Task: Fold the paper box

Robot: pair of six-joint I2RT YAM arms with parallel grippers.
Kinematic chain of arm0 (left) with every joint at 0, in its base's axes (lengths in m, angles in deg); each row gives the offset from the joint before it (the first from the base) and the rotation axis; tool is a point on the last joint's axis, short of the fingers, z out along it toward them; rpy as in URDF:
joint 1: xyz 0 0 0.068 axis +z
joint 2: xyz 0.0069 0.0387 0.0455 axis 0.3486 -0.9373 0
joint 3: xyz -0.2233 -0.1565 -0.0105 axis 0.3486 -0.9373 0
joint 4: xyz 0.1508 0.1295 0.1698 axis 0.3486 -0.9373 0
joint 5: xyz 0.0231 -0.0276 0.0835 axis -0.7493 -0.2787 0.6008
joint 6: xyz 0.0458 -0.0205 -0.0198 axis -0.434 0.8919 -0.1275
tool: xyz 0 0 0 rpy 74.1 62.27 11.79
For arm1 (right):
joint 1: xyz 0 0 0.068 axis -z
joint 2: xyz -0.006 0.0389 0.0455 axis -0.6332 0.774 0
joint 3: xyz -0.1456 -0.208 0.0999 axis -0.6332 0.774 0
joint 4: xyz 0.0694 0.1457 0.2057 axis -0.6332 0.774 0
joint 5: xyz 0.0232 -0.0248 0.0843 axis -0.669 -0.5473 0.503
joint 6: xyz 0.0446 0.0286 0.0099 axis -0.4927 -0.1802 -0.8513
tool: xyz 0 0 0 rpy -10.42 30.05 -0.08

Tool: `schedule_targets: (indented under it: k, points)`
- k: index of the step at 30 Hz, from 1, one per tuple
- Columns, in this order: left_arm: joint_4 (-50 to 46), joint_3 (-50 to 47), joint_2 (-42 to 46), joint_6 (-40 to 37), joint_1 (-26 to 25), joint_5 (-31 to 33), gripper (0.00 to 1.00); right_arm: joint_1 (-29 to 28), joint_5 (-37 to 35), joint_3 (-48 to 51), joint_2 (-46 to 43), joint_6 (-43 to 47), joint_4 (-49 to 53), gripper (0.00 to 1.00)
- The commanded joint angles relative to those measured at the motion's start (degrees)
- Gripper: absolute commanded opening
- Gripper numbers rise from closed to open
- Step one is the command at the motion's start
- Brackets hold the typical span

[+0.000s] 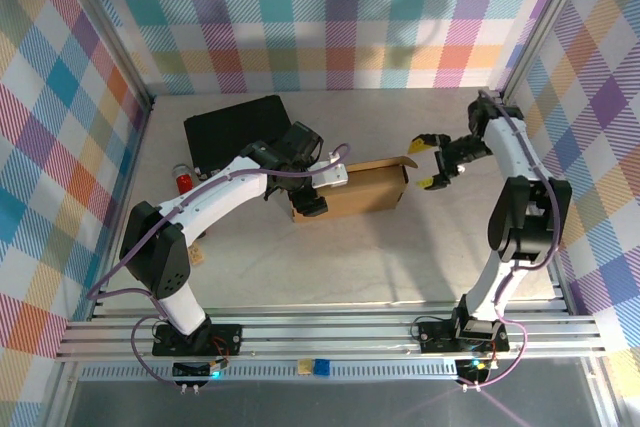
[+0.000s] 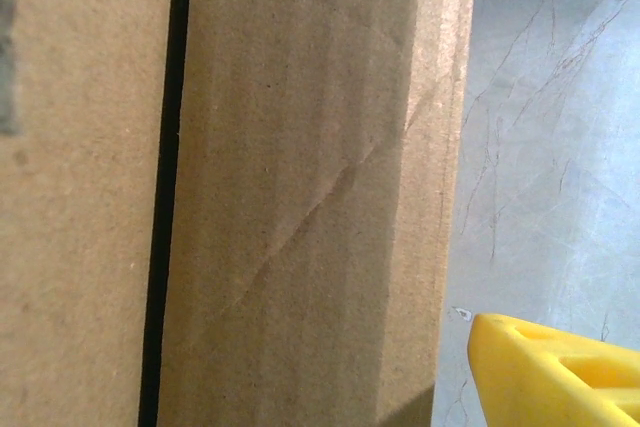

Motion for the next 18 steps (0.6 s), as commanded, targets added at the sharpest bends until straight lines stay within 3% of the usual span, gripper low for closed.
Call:
schedule_targets:
  k: [1,4,7,10,15,18]
  points:
    - [-1.8,-0.5,1.5,0.3,-0.8,-2.0,0.78,2.3,-5.3,-3.3,-6.0,8.5,-1.7,0.76]
    - [-1.9,-0.5,1.6,0.4,-0.8,-2.2,0.78,2.4,-11.9,-4.5,-10.8,18.6,-6.3,0.67]
    - [-2.1,-0.5,1.7,0.4,-0.7,-2.2,0.78,0.8,-19.5,1.5,-19.7,33.6,-17.5,0.54]
    - [-2.2,-0.6,1.7,0.5,-0.5,-2.3,0.78,-2.1,-22.7,5.3,-22.2,44.4,-20.5,0.40]
    - [-2.3,-0.7,1.4,0.5,-0.4,-2.6,0.78,-9.4,-24.4,19.2,-30.4,64.7,-35.0,0.38]
    - [-1.9,-0.9,1.2,0.9,-0.2,-2.8,0.78,-9.3,-26.8,21.4,-31.0,73.5,-33.8,0.41]
